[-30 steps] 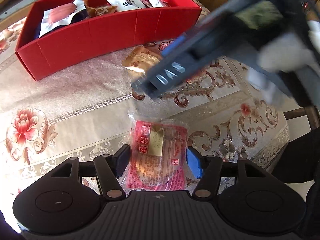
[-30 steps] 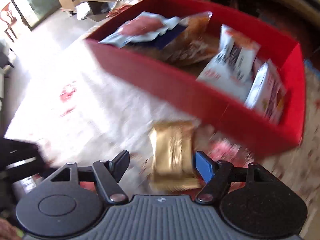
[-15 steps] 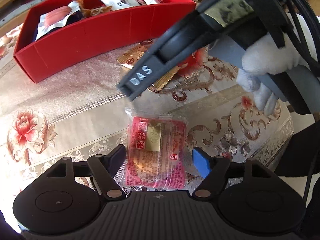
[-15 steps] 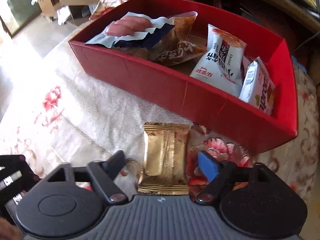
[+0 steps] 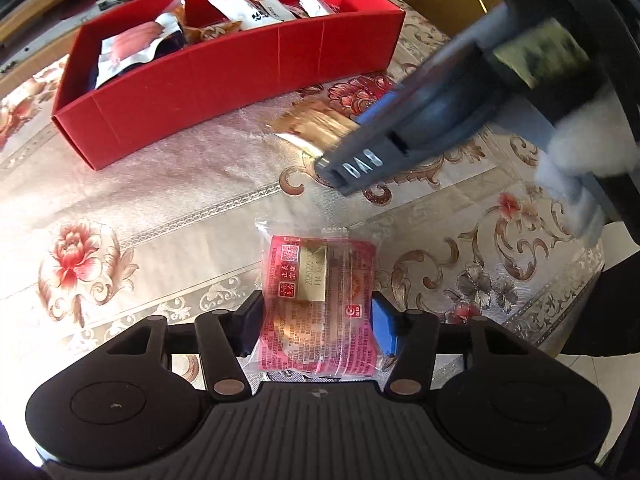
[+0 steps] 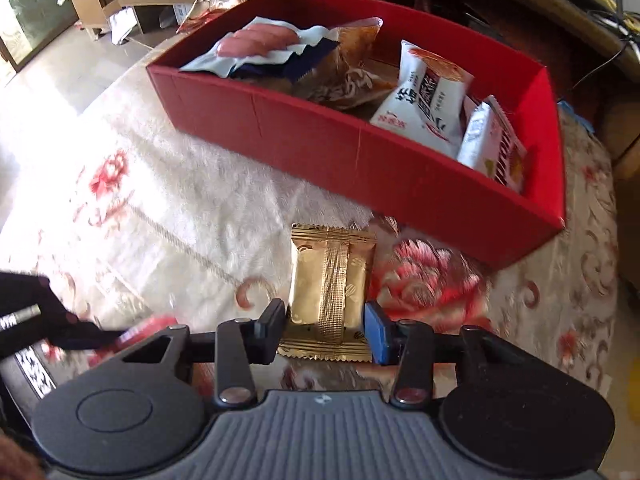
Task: Organize snacks
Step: 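Grasp the red-wrapped cake with the left tool while the right tool grasps the gold biscuit, then lift both held snacks and carry them over the red box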
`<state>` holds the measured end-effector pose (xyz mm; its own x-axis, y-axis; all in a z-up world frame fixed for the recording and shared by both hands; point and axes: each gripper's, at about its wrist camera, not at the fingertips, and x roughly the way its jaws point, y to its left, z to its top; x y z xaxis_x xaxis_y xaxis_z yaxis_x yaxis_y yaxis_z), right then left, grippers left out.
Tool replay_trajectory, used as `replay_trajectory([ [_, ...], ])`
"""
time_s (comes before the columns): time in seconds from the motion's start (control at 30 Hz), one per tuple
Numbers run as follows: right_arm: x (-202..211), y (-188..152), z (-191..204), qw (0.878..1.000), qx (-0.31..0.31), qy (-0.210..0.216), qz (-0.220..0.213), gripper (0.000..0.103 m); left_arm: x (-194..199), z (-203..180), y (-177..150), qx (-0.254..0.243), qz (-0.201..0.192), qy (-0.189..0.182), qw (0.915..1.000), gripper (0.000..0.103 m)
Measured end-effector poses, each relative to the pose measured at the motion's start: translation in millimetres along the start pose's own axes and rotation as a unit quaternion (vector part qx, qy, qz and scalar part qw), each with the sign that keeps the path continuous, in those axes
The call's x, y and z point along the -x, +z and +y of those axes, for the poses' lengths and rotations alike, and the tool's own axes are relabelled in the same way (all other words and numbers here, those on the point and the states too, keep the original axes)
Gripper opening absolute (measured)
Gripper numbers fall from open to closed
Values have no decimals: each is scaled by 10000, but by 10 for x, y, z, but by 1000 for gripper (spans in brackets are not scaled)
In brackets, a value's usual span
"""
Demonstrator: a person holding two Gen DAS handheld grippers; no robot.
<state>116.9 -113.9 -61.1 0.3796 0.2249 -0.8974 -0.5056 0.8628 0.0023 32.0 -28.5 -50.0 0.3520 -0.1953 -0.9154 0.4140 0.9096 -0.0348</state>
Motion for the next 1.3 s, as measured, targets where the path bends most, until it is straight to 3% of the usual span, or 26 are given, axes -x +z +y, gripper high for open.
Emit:
replay_trajectory([
  [0.23, 237, -259, -135, 9993, -355, 42, -118, 40, 111, 58, -12, 203, -119, 23, 9997, 62],
  [0.43, 221, -426, -136, 9995, -303, -4, 84, 40, 77, 162, -14, 352, -50, 99, 9993, 62],
  [0.73, 91, -186, -97, 9998, -179, -95, 19, 55, -16, 171, 47, 340, -5, 238, 9991, 69],
  [0.9, 160, -260, -109, 9995, -296, -53, 14, 39, -42, 162, 66, 319, -13, 276, 9991, 63],
  [1.1, 277, -393, -127, 9991, -417, -83, -43, 39, 25, 181, 44, 375, -102, 289, 9988, 63],
  [1.3, 525, -401, -64, 9978, -528, 37, -406, 39, 166, 258, 135, 580, -357, 306, 9972, 63],
])
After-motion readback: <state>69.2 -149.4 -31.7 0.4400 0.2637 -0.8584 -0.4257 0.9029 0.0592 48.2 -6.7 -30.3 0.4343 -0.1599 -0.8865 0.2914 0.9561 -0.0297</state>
